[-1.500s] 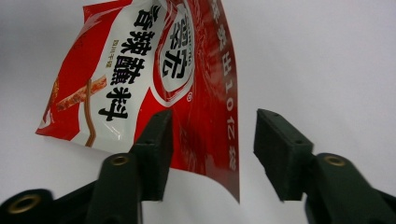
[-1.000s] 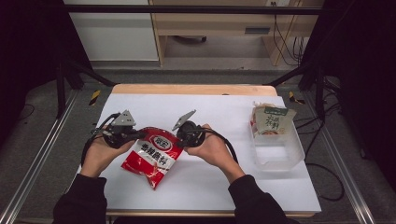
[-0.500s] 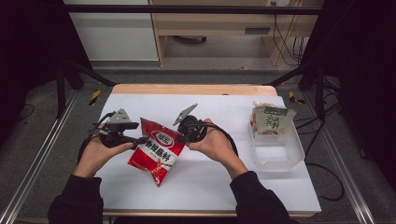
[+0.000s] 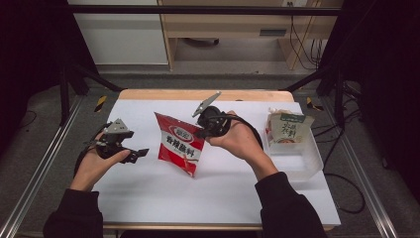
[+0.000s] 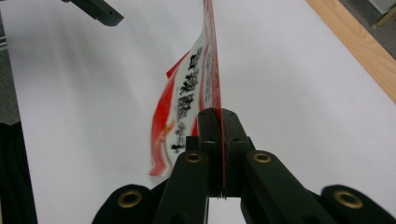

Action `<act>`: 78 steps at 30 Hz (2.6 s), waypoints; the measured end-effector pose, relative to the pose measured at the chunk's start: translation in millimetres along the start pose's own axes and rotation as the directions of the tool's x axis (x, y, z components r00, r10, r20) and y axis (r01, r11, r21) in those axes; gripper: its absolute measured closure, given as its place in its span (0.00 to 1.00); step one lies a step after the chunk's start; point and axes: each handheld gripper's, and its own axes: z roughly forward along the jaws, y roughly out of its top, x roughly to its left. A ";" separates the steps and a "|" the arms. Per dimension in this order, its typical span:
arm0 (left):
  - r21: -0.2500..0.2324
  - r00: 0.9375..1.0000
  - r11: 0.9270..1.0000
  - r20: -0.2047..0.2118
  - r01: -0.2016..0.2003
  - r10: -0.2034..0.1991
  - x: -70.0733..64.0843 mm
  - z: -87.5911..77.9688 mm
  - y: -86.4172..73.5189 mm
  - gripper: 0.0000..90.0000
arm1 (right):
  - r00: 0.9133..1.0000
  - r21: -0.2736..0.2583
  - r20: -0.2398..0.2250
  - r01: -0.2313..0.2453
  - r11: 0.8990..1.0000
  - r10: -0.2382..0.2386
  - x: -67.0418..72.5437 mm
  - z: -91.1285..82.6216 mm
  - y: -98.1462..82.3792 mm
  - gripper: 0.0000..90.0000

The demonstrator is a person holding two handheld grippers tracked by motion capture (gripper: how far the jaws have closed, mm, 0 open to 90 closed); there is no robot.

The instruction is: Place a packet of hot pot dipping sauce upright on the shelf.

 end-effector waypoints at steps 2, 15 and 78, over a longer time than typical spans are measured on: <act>-0.004 1.000 1.000 -0.013 0.006 -0.006 0.3 -1.2 -1.1 0.12 | 1.000 0.000 0.007 0.009 1.000 -0.009 -1.8 -7.0 -0.5 1.00; 0.016 1.000 1.000 -0.009 -0.001 0.001 -5.0 2.0 -7.6 0.11 | 1.000 -0.005 0.018 0.002 1.000 -0.002 -12.8 -33.7 -8.5 1.00; 0.054 1.000 0.998 -0.012 -0.024 0.025 -12.3 3.8 -11.4 0.08 | 0.974 -0.069 0.216 -0.057 0.996 0.070 -46.5 -186.5 -58.1 1.00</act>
